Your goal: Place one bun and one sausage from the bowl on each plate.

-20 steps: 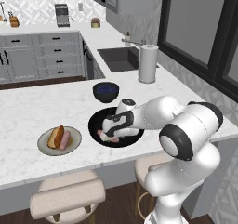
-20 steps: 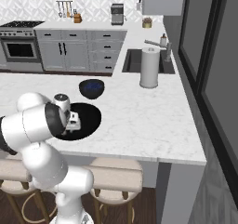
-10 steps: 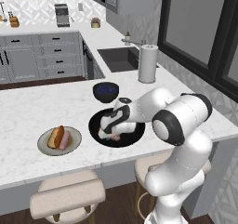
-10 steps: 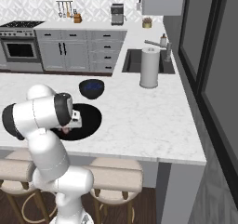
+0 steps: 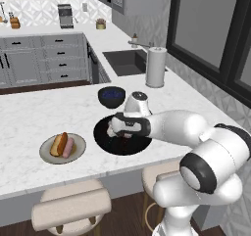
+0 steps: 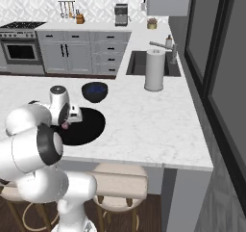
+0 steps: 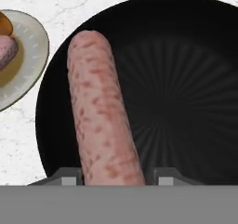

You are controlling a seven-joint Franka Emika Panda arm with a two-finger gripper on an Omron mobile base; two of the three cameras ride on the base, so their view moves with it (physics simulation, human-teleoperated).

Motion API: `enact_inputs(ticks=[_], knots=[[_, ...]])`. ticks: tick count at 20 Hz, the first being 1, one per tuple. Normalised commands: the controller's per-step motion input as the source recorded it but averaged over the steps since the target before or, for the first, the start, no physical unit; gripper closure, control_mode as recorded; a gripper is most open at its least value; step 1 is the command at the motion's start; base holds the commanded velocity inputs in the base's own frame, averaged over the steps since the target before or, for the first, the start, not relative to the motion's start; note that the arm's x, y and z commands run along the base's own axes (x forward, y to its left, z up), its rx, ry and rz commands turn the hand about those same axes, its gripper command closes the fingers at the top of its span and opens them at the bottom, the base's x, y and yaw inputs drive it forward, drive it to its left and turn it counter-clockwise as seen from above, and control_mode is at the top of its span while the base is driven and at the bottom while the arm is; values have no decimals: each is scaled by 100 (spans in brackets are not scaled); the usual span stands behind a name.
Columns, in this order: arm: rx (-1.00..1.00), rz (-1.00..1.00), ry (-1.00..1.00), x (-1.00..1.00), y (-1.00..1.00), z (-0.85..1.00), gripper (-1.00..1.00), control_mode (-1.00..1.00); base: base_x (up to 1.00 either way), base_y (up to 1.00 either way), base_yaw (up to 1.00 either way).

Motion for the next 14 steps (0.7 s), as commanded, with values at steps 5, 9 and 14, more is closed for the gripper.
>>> enact_inputs(ticks=[5,9,14], knots=[[0,-2,-2,-24,-12,100,100,-100,0,0,0],[0,-5,0,-51,-16,100,100,-100,0,0,0],[0,-7,0,-34,0,60,100,100,-36,-3,-4]])
